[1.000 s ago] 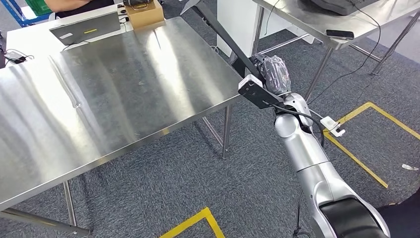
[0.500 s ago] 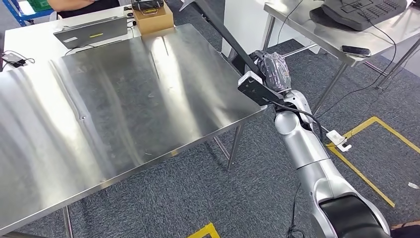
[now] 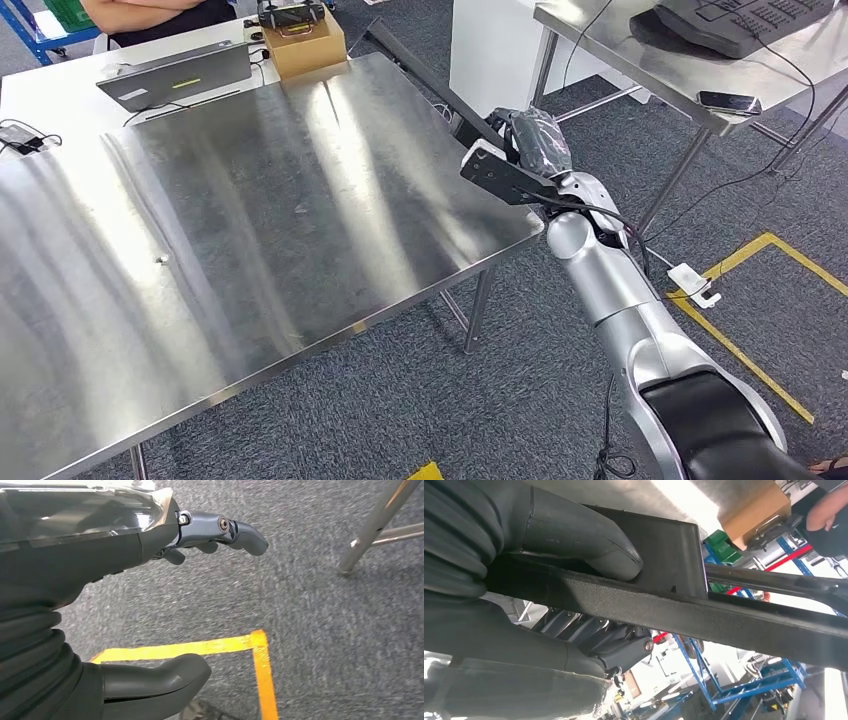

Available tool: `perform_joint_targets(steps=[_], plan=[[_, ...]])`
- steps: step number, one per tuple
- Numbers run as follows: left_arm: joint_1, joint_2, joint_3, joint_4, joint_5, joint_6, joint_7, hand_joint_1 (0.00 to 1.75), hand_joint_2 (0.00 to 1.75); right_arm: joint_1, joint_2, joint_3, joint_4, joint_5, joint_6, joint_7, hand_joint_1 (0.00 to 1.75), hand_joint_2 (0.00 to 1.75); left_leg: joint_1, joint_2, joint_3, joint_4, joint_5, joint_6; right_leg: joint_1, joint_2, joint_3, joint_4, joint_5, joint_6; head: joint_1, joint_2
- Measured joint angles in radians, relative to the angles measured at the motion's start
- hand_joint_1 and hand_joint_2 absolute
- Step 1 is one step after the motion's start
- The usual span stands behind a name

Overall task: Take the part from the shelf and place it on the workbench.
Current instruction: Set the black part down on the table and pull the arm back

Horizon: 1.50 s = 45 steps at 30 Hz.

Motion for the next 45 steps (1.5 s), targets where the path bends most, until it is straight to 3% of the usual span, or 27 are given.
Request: perform_joint_targets(steps=[2, 4, 7, 8, 10, 12, 14, 16, 18, 21, 22, 25, 26, 27, 29, 31, 34, 36, 37, 39, 41, 42, 43, 45], plan=[[-0.002, 0.001, 0.003, 0.000, 0.000, 0.001, -0.002, 0.00, 1.75, -0.022, 0.010, 0.008, 0.038, -0.001, -0.018, -0.008, 1.75, 1.75, 0.005, 0.008, 0.041, -0.099, 0.038, 0.001, 0.001, 0.000, 0.001, 0.005, -0.011, 0.018, 0.000, 0.000], [-0.004, 0.002, 0.006, 0.000, -0.001, 0.002, -0.002, 0.00, 1.75, -0.034, 0.017, 0.012, 0.060, 0.000, -0.031, -0.011, 1.75, 1.75, 0.001, 0.011, 0.045, -0.110, 0.028, 0.012, 0.004, -0.001, -0.002, 0.006, -0.018, 0.031, 0.000, 0.000], [-0.004, 0.002, 0.007, 0.000, -0.002, 0.002, -0.002, 0.00, 1.75, -0.036, 0.019, 0.013, 0.066, 0.001, -0.034, -0.011, 1.75, 1.75, -0.001, 0.008, 0.045, -0.109, 0.032, 0.017, 0.005, -0.002, -0.002, 0.005, -0.019, 0.036, 0.000, 0.000], [-0.003, 0.003, 0.008, 0.000, -0.002, 0.002, -0.002, 0.00, 1.75, -0.038, 0.022, 0.015, 0.072, 0.003, -0.035, -0.011, 1.75, 1.75, -0.002, 0.005, 0.049, -0.111, 0.035, 0.025, 0.006, -0.003, -0.001, 0.006, -0.022, 0.041, 0.001, 0.000], [-0.003, 0.003, 0.012, 0.000, -0.002, 0.004, -0.002, 0.00, 1.75, -0.047, 0.034, 0.026, 0.100, 0.009, -0.041, -0.009, 1.75, 1.75, -0.016, -0.009, 0.061, -0.113, 0.037, 0.055, 0.014, -0.005, -0.089, 0.172, -0.086, 0.037, 0.004, 0.000], [-0.003, 0.003, 0.015, 0.000, -0.002, 0.006, -0.001, 0.00, 1.75, -0.054, 0.045, 0.037, 0.129, 0.021, -0.046, 0.000, 1.75, 1.75, -0.036, -0.029, 0.071, -0.114, 0.033, 0.080, 0.029, -0.005, -0.169, 0.300, -0.122, 0.030, 0.006, 0.000], [-0.002, 0.001, 0.015, 0.000, -0.004, 0.006, -0.001, 0.00, 1.75, -0.058, 0.051, 0.042, 0.138, 0.036, -0.046, 0.013, 1.75, 1.75, -0.048, -0.043, 0.079, -0.114, 0.028, 0.085, 0.045, 0.005, -0.118, 0.163, -0.053, 0.025, 0.006, 0.000], [-0.003, -0.002, 0.015, 0.000, -0.009, 0.006, -0.001, 0.00, 1.75, -0.065, 0.059, 0.049, 0.145, 0.053, -0.046, 0.027, 1.75, 1.75, -0.055, -0.053, 0.080, -0.112, 0.023, 0.084, 0.057, 0.020, -0.064, 0.043, 0.000, 0.004, 0.002, 0.000], [-0.004, -0.003, 0.015, 0.000, -0.017, 0.005, 0.000, 0.00, 1.75, -0.070, 0.067, 0.059, 0.152, 0.071, -0.046, 0.042, 1.75, 1.75, -0.054, -0.060, 0.079, -0.111, 0.019, 0.079, 0.061, 0.023, -0.051, 0.022, 0.010, -0.014, -0.001, 0.000], [-0.004, -0.002, 0.015, -0.001, -0.024, 0.005, 0.005, 0.00, 1.75, -0.074, 0.081, 0.074, 0.160, 0.101, -0.045, 0.064, 1.75, 1.75, -0.053, -0.055, 0.070, -0.090, 0.000, 0.064, 0.047, 0.009, -0.035, 0.006, 0.011, -0.030, -0.001, 0.000], [-0.005, -0.001, 0.015, -0.001, -0.026, 0.006, 0.006, 0.00, 1.75, -0.076, 0.085, 0.079, 0.162, 0.110, -0.045, 0.069, 1.75, 1.75, -0.051, -0.044, 0.053, -0.053, -0.021, 0.056, 0.040, 0.004, -0.026, 0.000, 0.010, -0.035, -0.001, 0.000], [-0.010, 0.001, 0.015, -0.001, -0.032, 0.006, 0.011, 0.00, 1.75, -0.079, 0.099, 0.099, 0.171, 0.134, -0.041, 0.085, 1.75, 1.75, -0.031, -0.014, -0.048, 0.140, -0.100, 0.033, 0.036, -0.008, -0.012, -0.003, 0.002, -0.044, -0.002, 0.000], [-0.011, 0.002, 0.015, -0.001, -0.033, 0.006, 0.012, 0.00, 1.75, -0.079, 0.105, 0.107, 0.174, 0.140, -0.039, 0.089, 1.75, 1.75, -0.024, -0.010, -0.072, 0.174, -0.104, 0.026, 0.035, -0.011, -0.010, -0.002, -0.001, -0.043, -0.002, 0.000], [-0.011, 0.002, 0.015, -0.001, -0.033, 0.006, 0.014, 0.00, 1.75, -0.078, 0.109, 0.113, 0.178, 0.147, -0.036, 0.093, 1.75, 1.75, -0.016, -0.006, -0.076, 0.168, -0.088, 0.019, 0.032, -0.013, -0.008, -0.001, -0.004, -0.039, -0.002, 0.000], [-0.012, 0.003, 0.015, -0.001, -0.033, 0.006, 0.015, 0.00, 1.75, -0.077, 0.118, 0.124, 0.183, 0.154, -0.032, 0.098, 1.75, 1.75, -0.005, 0.011, -0.024, 0.053, -0.018, 0.008, 0.027, -0.019, -0.002, 0.006, -0.016, -0.027, -0.002, 0.000], [-0.015, 0.002, 0.015, -0.002, -0.033, 0.005, 0.016, 0.00, 1.75, -0.079, 0.123, 0.131, 0.185, 0.158, -0.030, 0.100, 1.75, 1.75, -0.005, 0.028, 0.039, -0.061, 0.021, 0.005, 0.031, -0.025, 0.000, 0.018, -0.030, -0.011, -0.003, 0.000], [-0.019, 0.001, 0.015, -0.002, -0.034, 0.005, 0.016, 0.00, 1.75, -0.083, 0.127, 0.137, 0.188, 0.159, -0.029, 0.101, 1.75, 1.75, -0.015, 0.018, 0.056, -0.090, 0.018, 0.029, 0.041, -0.037, 0.003, 0.020, -0.040, 0.008, 0.005, 0.000], [-0.019, 0.001, 0.015, -0.002, -0.034, 0.005, 0.016, 0.00, 1.75, -0.084, 0.129, 0.140, 0.189, 0.158, -0.029, 0.101, 1.75, 1.75, -0.019, 0.008, 0.060, -0.093, 0.018, 0.047, 0.037, -0.037, -0.004, 0.034, -0.053, 0.017, 0.006, 0.000], [-0.019, 0.002, 0.015, -0.002, -0.034, 0.005, 0.016, 0.00, 1.75, -0.085, 0.130, 0.141, 0.190, 0.159, -0.028, 0.102, 1.75, 1.75, -0.019, 0.003, 0.062, -0.095, 0.018, 0.056, 0.035, -0.032, -0.021, 0.068, -0.070, 0.018, 0.006, 0.000], [-0.020, 0.003, 0.015, -0.002, -0.034, 0.005, 0.016, 0.00, 1.75, -0.087, 0.130, 0.144, 0.194, 0.164, -0.024, 0.103, 1.75, 1.75, -0.018, -0.007, 0.064, -0.097, 0.015, 0.068, 0.032, -0.019, -0.092, 0.203, -0.121, 0.012, 0.008, 0.000], [-0.021, 0.002, 0.015, -0.003, -0.034, 0.004, 0.016, 0.00, 1.75, -0.085, 0.130, 0.150, 0.201, 0.176, -0.017, 0.108, 1.75, 1.75, -0.020, -0.021, 0.065, -0.096, 0.013, 0.072, 0.033, -0.013, -0.163, 0.322, -0.152, 0.013, 0.009, 0.000], [-0.021, 0.002, 0.015, -0.003, -0.034, 0.004, 0.016, 0.00, 1.75, -0.084, 0.130, 0.153, 0.205, 0.183, -0.013, 0.111, 1.75, 1.75, -0.021, -0.029, 0.067, -0.096, 0.012, 0.073, 0.035, -0.010, -0.174, 0.329, -0.144, 0.018, 0.009, 0.000], [-0.021, 0.002, 0.015, -0.003, -0.034, 0.002, 0.015, 0.00, 1.75, -0.084, 0.131, 0.155, 0.208, 0.190, -0.011, 0.116, 1.75, 1.75, -0.022, -0.039, 0.069, -0.096, 0.011, 0.072, 0.035, -0.007, -0.163, 0.291, -0.118, 0.025, 0.009, 0.000], [-0.021, 0.001, 0.015, -0.003, -0.036, 0.000, 0.015, 0.00, 1.75, -0.088, 0.131, 0.160, 0.212, 0.206, -0.007, 0.124, 1.75, 1.75, -0.024, -0.055, 0.074, -0.095, 0.008, 0.069, 0.037, 0.005, -0.102, 0.142, -0.049, 0.031, 0.009, 0.000]])
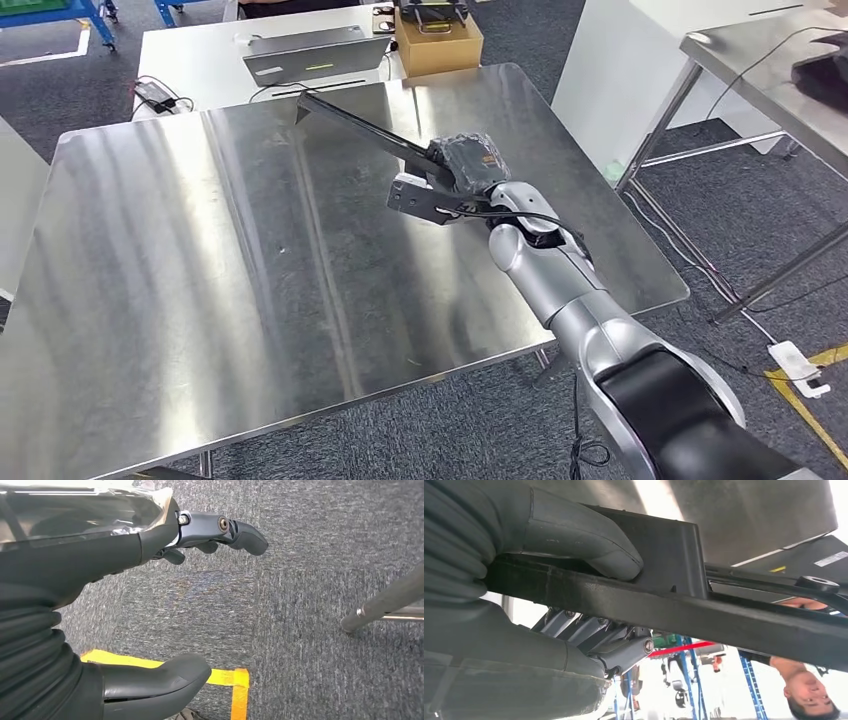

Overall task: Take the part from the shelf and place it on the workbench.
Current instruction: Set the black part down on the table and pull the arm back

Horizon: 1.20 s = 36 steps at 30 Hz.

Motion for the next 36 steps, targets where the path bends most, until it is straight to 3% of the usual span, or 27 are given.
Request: perform_joint_targets(steps=[2, 5, 7, 11, 19, 23, 33, 36], plan=[[0.000, 0.000, 0.000, 0.000, -0.004, -0.002, 0.000, 0.00, 1.75, -0.006, 0.004, 0.006, 0.003, 0.014, 0.007, 0.011, 1.75, 1.75, -0.003, -0.010, 0.001, 0.001, -0.003, -0.007, 0.004, 0.009, 0.045, -0.099, 0.040, -0.010, 0.000, 0.000], [0.001, 0.001, 0.000, -0.001, -0.010, -0.002, 0.001, 0.00, 1.75, -0.010, 0.019, 0.021, 0.008, 0.040, 0.024, 0.029, 1.75, 1.75, -0.001, -0.013, 0.001, 0.000, -0.007, -0.022, 0.005, 0.005, 0.055, -0.112, 0.045, -0.033, 0.001, 0.000], [0.001, 0.002, 0.000, -0.001, -0.015, -0.002, 0.003, 0.00, 1.75, -0.013, 0.028, 0.034, 0.018, 0.068, 0.033, 0.041, 1.75, 1.75, -0.002, 0.000, 0.006, -0.004, -0.009, -0.023, 0.005, 0.004, 0.059, -0.115, 0.046, -0.041, -0.002, 0.000], [-0.002, 0.006, 0.000, -0.002, -0.026, -0.002, 0.010, 0.00, 1.75, -0.018, 0.049, 0.070, 0.060, 0.135, 0.059, 0.054, 1.75, 1.75, -0.002, 0.014, 0.015, -0.008, -0.009, -0.006, 0.011, 0.007, 0.063, -0.114, 0.044, -0.042, -0.002, 0.000], [-0.008, 0.009, 0.002, -0.004, -0.029, -0.024, 0.004, 0.00, 1.75, -0.021, 0.097, 0.201, 0.221, 0.281, 0.174, 0.032, 1.75, 1.75, 0.004, 0.016, 0.018, -0.013, -0.008, -0.020, 0.017, 0.009, 0.063, -0.113, 0.042, -0.045, -0.001, 0.000], [-0.009, 0.010, 0.009, -0.004, -0.015, -0.017, 0.010, 0.00, 1.75, -0.040, 0.127, 0.261, 0.289, 0.310, 0.196, 0.015, 0.00, 0.00, 0.004, 0.017, 0.021, -0.014, -0.010, -0.028, 0.017, 0.010, 0.065, -0.113, 0.041, -0.047, -0.001, 0.000], [-0.010, 0.009, 0.053, -0.004, 0.007, 0.018, 0.026, 0.00, 1.75, -0.035, 0.189, 0.342, 0.370, 0.332, 0.205, 0.008, 0.00, 0.00, 0.001, 0.017, 0.022, -0.014, -0.010, -0.030, 0.015, 0.009, 0.067, -0.113, 0.040, -0.048, -0.001, 0.000], [-0.009, 0.009, 0.057, -0.004, 0.007, 0.017, 0.029, 0.00, 0.44, -0.036, 0.193, 0.350, 0.382, 0.332, 0.205, 0.008, 0.00, 0.00, 0.001, 0.017, 0.022, -0.013, -0.010, -0.030, 0.014, 0.009, 0.067, -0.114, 0.040, -0.048, -0.001, 0.000]])
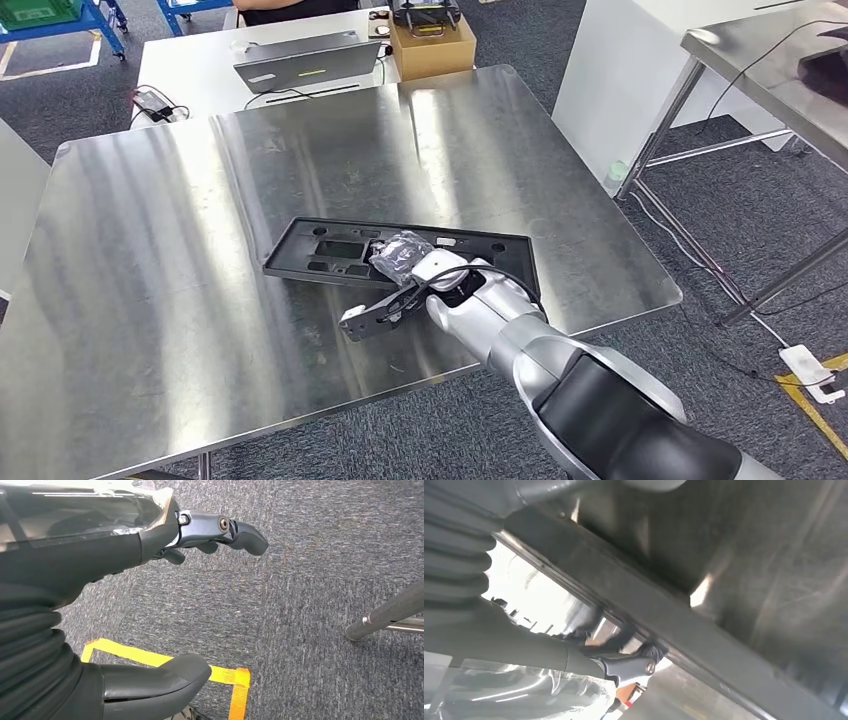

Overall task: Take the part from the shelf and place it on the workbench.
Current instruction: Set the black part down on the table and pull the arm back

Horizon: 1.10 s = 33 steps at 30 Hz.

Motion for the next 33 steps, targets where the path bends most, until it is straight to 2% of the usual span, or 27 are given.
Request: perform_joint_targets(steps=[1, 11, 15, 17, 20, 22, 24, 26, 28, 29, 30, 33], plan=[[0.000, 0.000, 0.001, 0.000, 0.000, -0.003, 0.002, 0.00, 0.00, 0.000, 0.001, 0.001, 0.002, 0.000, 0.000, 0.000, 0.00, 0.00, 0.000, 0.000, 0.000, 0.000, 0.000, 0.000, 0.000, 0.000, 0.000, 0.000, 0.000, 0.000, 0.000, 0.000], [0.000, 0.000, 0.001, 0.000, -0.002, -0.043, 0.023, 0.00, 0.00, 0.000, 0.005, 0.006, 0.020, -0.022, -0.030, 0.000, 0.00, 0.00, 0.000, 0.000, 0.000, 0.000, 0.000, 0.000, 0.000, 0.000, -0.001, 0.000, 0.000, 0.000, 0.000, 0.000], [0.000, 0.000, 0.002, 0.000, -0.003, -0.048, 0.011, 0.00, 0.00, 0.001, 0.001, -0.006, 0.021, -0.046, -0.099, 0.004, 0.00, 0.00, 0.000, 0.000, 0.000, 0.000, 0.000, 0.000, 0.000, 0.000, -0.001, 0.000, 0.000, 0.000, 0.000, 0.000], [0.001, 0.000, 0.003, 0.000, -0.004, -0.054, -0.010, 0.00, 0.00, 0.005, -0.005, -0.023, 0.010, -0.045, -0.207, 0.028, 0.00, 0.00, 0.000, 0.000, 0.000, 0.000, 0.000, 0.000, 0.000, 0.000, -0.001, 0.000, 0.000, 0.000, 0.000, 0.000], [0.004, 0.000, 0.009, 0.000, -0.006, -0.054, -0.042, 0.00, 0.00, 0.043, -0.033, -0.072, -0.083, 0.016, -0.491, 0.109, 0.00, 0.00, 0.000, 0.000, -0.001, 0.000, 0.000, 0.000, 0.000, 0.000, -0.001, -0.001, 0.000, 0.000, 0.000, 0.000], [0.008, -0.002, 0.015, 0.000, -0.007, -0.048, -0.055, 0.00, 0.00, 0.107, -0.058, -0.132, -0.215, 0.066, -0.638, 0.118, 0.00, 0.00, 0.000, 0.000, -0.001, 0.000, -0.001, 0.000, 0.000, -0.001, 0.000, -0.001, 0.000, 0.001, 0.000, 0.000], [0.014, -0.002, 0.021, 0.000, -0.007, -0.040, -0.063, 0.00, 0.00, 0.209, -0.069, -0.226, -0.388, 0.082, -0.682, 0.016, 0.00, 0.00, 0.000, -0.001, -0.001, 0.000, -0.002, -0.001, 0.000, -0.001, 0.000, -0.001, -0.001, 0.001, 0.000, 0.000], [0.018, -0.002, 0.028, 0.000, -0.009, -0.034, -0.069, 0.00, 0.00, 0.328, -0.049, -0.358, -0.569, 0.037, -0.689, -0.192, 0.00, 0.00, 0.000, -0.002, -0.003, 0.000, -0.003, -0.001, 0.000, -0.001, -0.001, -0.002, -0.001, 0.000, 0.000, 0.000], [0.021, -0.002, 0.037, 0.000, -0.014, -0.030, -0.072, 0.00, 0.00, 0.438, 0.002, -0.513, -0.742, -0.064, -0.692, -0.412, 0.00, 0.00, 0.000, -0.004, -0.005, 0.000, -0.004, -0.001, 0.000, -0.003, -0.003, -0.002, -0.002, -0.001, 0.000, 0.000], [0.023, -0.002, 0.041, 0.000, -0.017, -0.029, -0.073, 0.00, 0.00, 0.488, 0.028, -0.585, -0.828, -0.120, -0.693, -0.486, 0.00, 0.00, 0.000, -0.005, -0.006, 0.000, -0.004, -0.001, 0.000, -0.005, -0.004, -0.002, -0.003, -0.001, 0.000, 0.000], [0.025, -0.002, 0.044, 0.000, -0.020, -0.028, -0.073, 0.00, 0.00, 0.529, 0.046, -0.642, -0.903, -0.164, -0.694, -0.523, 0.00, 0.00, 0.000, -0.006, -0.006, 0.000, -0.004, -0.001, 0.000, -0.006, -0.004, -0.002, -0.004, -0.001, 0.000, 0.000], [0.031, -0.002, 0.050, 0.000, -0.023, -0.024, -0.073, 0.00, 0.00, 0.619, 0.075, -0.747, -1.072, -0.214, -0.696, -0.543, 0.00, 0.00, 0.000, -0.005, -0.006, 0.000, -0.005, -0.001, 0.000, -0.005, -0.004, -0.002, -0.006, -0.001, 0.000, 0.000]])
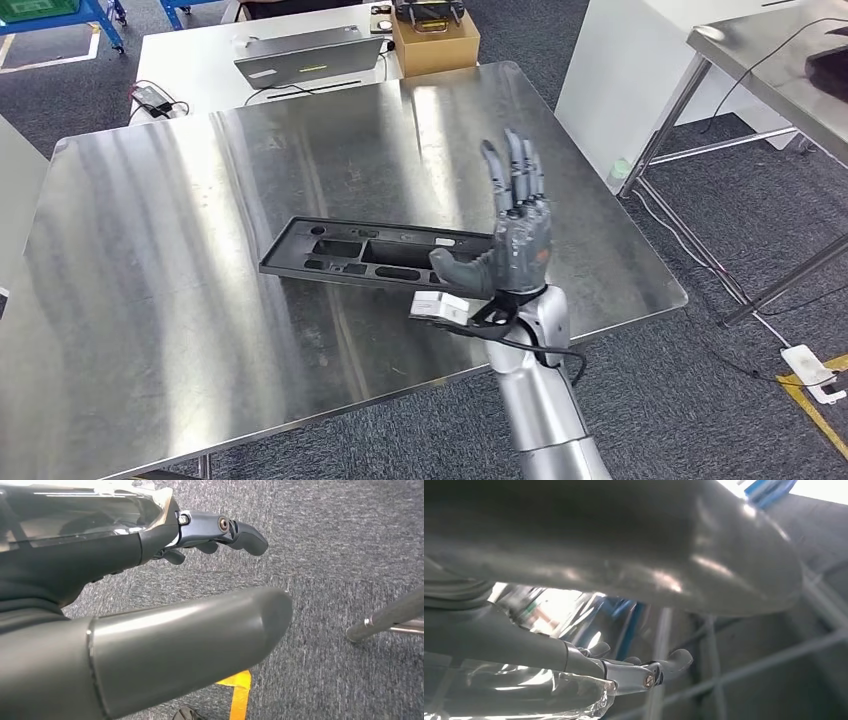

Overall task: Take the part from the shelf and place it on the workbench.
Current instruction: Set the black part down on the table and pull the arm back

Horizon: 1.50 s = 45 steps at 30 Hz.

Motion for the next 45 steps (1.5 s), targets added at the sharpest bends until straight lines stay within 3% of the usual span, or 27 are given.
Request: perform_joint_targets(steps=[7, 18, 24, 29, 31, 33, 35, 36, 37, 39, 40, 41, 44, 45], plan=[[0.000, 0.001, 0.011, 0.000, 0.000, 0.001, 0.000, 0.00, 0.00, 0.080, 0.032, -0.087, -0.162, -0.004, 0.000, -0.005, 0.00, 0.00, 0.000, 0.001, 0.002, 0.000, -0.001, 0.000, 0.000, 0.001, 0.001, 0.000, 0.000, 0.000, 0.000, 0.000], [-0.001, 0.000, 0.031, 0.000, -0.010, -0.002, 0.009, 0.00, 0.00, 0.147, 0.038, -0.099, -0.237, -0.086, 0.000, -0.004, 0.00, 0.00, 0.000, 0.002, 0.004, 0.001, -0.002, 0.001, -0.001, 0.001, 0.003, -0.001, 0.000, 0.000, 0.000, 0.000], [-0.001, 0.003, 0.059, 0.000, -0.047, 0.007, 0.108, 0.00, 0.00, 0.237, 0.021, -0.059, -0.250, -0.222, 0.000, -0.006, 0.00, 0.00, -0.003, 0.003, 0.006, 0.007, -0.010, 0.011, -0.004, 0.001, 0.008, -0.001, -0.003, 0.004, 0.000, 0.000], [-0.001, 0.000, 0.068, 0.000, -0.034, -0.003, 0.128, 0.00, 0.00, 0.304, -0.013, -0.004, -0.248, -0.306, 0.001, -0.002, 0.00, 0.00, -0.004, 0.004, 0.014, 0.001, -0.002, 0.027, -0.005, 0.000, 0.014, 0.000, -0.005, 0.015, 0.000, 0.000], [-0.002, -0.003, 0.069, 0.000, -0.037, -0.016, 0.128, 0.00, 0.00, 0.325, -0.038, 0.027, -0.248, -0.328, 0.001, 0.010, 0.00, 0.00, 0.001, 0.007, 0.022, -0.012, 0.007, 0.035, -0.004, -0.002, -0.004, 0.047, -0.041, 0.013, 0.002, 0.000], [-0.002, -0.006, 0.069, 0.000, -0.042, -0.025, 0.128, 0.00, 0.00, 0.343, -0.063, 0.049, -0.248, -0.339, 0.001, 0.025, 0.00, 0.00, 0.003, 0.010, 0.021, -0.016, 0.012, 0.039, -0.009, -0.003, -0.051, 0.168, -0.110, 0.007, 0.004, 0.000], [-0.002, -0.007, 0.069, -0.001, -0.049, -0.031, 0.128, 0.00, 0.00, 0.363, -0.084, 0.061, -0.249, -0.346, 0.001, 0.040, 0.00, 0.00, 0.005, 0.011, 0.015, -0.016, 0.016, 0.036, -0.018, -0.003, -0.083, 0.269, -0.151, 0.015, 0.004, 0.000], [-0.002, -0.008, 0.069, -0.001, -0.051, -0.034, 0.128, 0.00, 0.00, 0.372, -0.093, 0.067, -0.250, -0.348, 0.001, 0.046, 0.00, 0.00, 0.008, 0.011, 0.012, -0.015, 0.019, 0.033, -0.023, -0.003, -0.072, 0.269, -0.150, 0.026, 0.004, 0.000], [-0.001, -0.009, 0.069, 0.000, -0.054, -0.035, 0.128, 0.00, 0.00, 0.380, -0.100, 0.072, -0.251, -0.349, 0.002, 0.050, 0.00, 0.00, 0.012, 0.011, 0.008, -0.015, 0.022, 0.028, -0.028, -0.004, -0.042, 0.229, -0.136, 0.040, 0.004, 0.000], [-0.001, -0.009, 0.069, -0.001, -0.055, -0.037, 0.128, 0.00, 0.00, 0.391, -0.111, 0.082, -0.256, -0.349, 0.002, 0.054, 0.00, 0.00, 0.018, 0.010, 0.002, -0.010, 0.027, 0.015, -0.037, -0.002, 0.056, 0.082, -0.098, 0.065, 0.005, 0.000], [-0.001, -0.008, 0.069, -0.002, -0.055, -0.037, 0.127, 0.00, 0.00, 0.396, -0.115, 0.087, -0.259, -0.349, 0.003, 0.056, 0.00, 0.00, 0.019, 0.008, -0.001, -0.008, 0.030, 0.007, -0.037, 0.003, 0.089, 0.032, -0.083, 0.069, 0.006, 0.000], [-0.001, -0.008, 0.069, -0.003, -0.055, -0.037, 0.127, 0.00, 0.00, 0.400, -0.118, 0.091, -0.263, -0.348, 0.003, 0.057, 0.00, 0.00, 0.018, 0.006, -0.003, -0.003, 0.032, -0.001, -0.035, 0.008, 0.105, 0.001, -0.076, 0.066, 0.006, 0.000], [0.000, -0.007, 0.069, -0.004, -0.057, -0.038, 0.125, 0.00, 0.00, 0.413, -0.126, 0.101, -0.270, -0.348, 0.009, 0.062, 0.00, 0.00, 0.019, 0.001, -0.012, 0.005, 0.038, -0.019, -0.033, 0.012, 0.089, 0.006, -0.071, 0.038, 0.005, 0.000], [0.002, -0.008, 0.069, -0.004, -0.057, -0.037, 0.125, 0.00, 0.00, 0.416, -0.127, 0.106, -0.272, -0.348, 0.013, 0.063, 0.00, 0.00, 0.021, 0.007, -0.018, 0.014, 0.025, -0.022, -0.034, 0.009, 0.085, 0.008, -0.066, 0.027, 0.004, 0.000]])
